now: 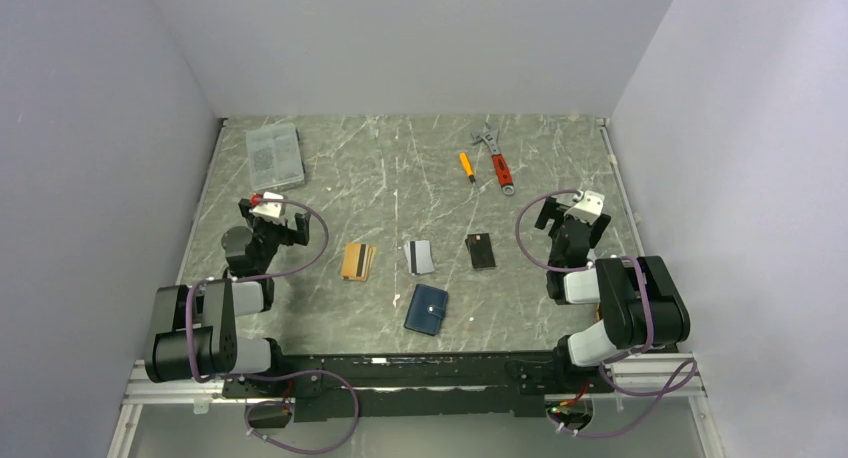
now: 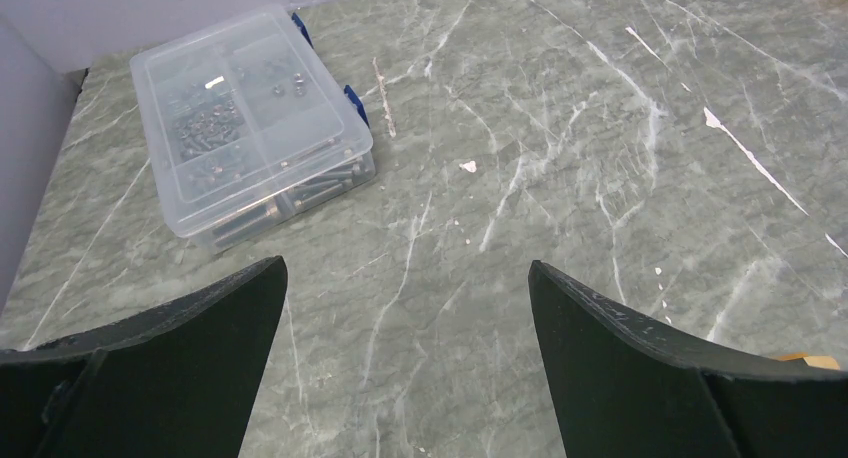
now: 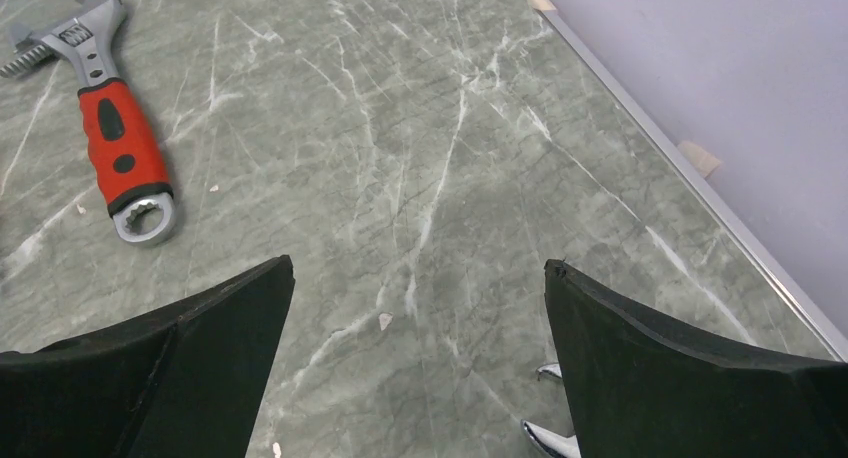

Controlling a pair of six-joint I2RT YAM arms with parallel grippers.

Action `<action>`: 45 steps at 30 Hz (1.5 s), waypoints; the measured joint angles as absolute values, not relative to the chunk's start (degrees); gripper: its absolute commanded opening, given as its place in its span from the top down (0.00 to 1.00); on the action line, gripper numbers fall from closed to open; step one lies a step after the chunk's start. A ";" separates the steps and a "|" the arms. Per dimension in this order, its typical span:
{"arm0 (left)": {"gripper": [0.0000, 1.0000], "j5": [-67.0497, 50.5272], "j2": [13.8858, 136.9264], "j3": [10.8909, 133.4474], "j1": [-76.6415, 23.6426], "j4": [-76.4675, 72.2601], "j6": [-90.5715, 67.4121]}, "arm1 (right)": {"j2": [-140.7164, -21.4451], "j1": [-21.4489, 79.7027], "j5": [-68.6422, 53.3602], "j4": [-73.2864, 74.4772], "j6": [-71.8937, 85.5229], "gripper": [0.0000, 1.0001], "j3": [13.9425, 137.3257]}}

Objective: Put the credit cards into the card holder
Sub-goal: Open the card holder at the center of the board.

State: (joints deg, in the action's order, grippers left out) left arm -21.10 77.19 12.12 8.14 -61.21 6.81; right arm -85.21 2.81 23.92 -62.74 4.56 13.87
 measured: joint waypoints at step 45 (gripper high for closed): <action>0.02 -29.56 69.23 47.27 -22.83 30.22 6.11 | -69.47 65.63 29.23 21.19 47.59 0.14 37.58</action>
State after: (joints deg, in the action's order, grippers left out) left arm -29.56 69.23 47.27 -22.83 30.22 6.11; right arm -69.47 65.63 29.23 21.19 47.59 37.58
